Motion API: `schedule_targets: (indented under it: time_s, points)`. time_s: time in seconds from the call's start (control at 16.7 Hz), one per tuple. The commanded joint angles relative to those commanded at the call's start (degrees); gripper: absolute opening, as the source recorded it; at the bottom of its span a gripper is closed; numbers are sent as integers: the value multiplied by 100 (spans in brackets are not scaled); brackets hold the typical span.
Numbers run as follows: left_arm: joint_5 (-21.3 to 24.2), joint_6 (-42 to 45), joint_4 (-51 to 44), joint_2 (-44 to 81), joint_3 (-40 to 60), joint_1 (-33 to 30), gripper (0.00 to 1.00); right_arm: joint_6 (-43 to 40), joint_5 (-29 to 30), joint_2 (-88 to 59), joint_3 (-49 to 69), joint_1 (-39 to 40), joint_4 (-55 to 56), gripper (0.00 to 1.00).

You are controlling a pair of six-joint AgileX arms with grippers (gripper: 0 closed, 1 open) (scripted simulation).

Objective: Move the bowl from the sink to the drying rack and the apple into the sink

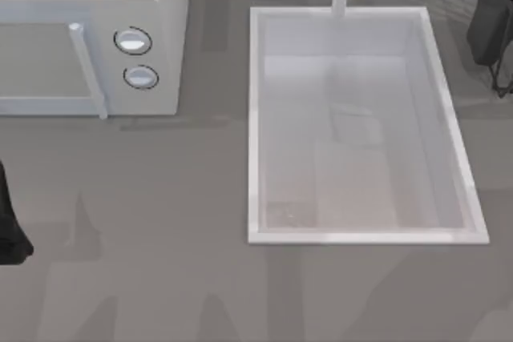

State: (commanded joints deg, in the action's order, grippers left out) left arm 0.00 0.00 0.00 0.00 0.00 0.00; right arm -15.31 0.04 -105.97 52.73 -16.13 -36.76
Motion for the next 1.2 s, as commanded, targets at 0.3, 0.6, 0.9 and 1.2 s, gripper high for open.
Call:
schedule_targets:
  time_s: [0.3,0.6,0.9,1.2]
  points:
    - [0,0,0,0,0,0,100,0,0,0,0,0,0,77]
    - [0,0,0,0,0,0,100,0,0,0,0,0,0,40]
    - [0,0,0,0,0,0,100,0,0,0,0,0,0,2]
    - [0,0,0,0,0,0,100,0,0,0,0,0,0,0]
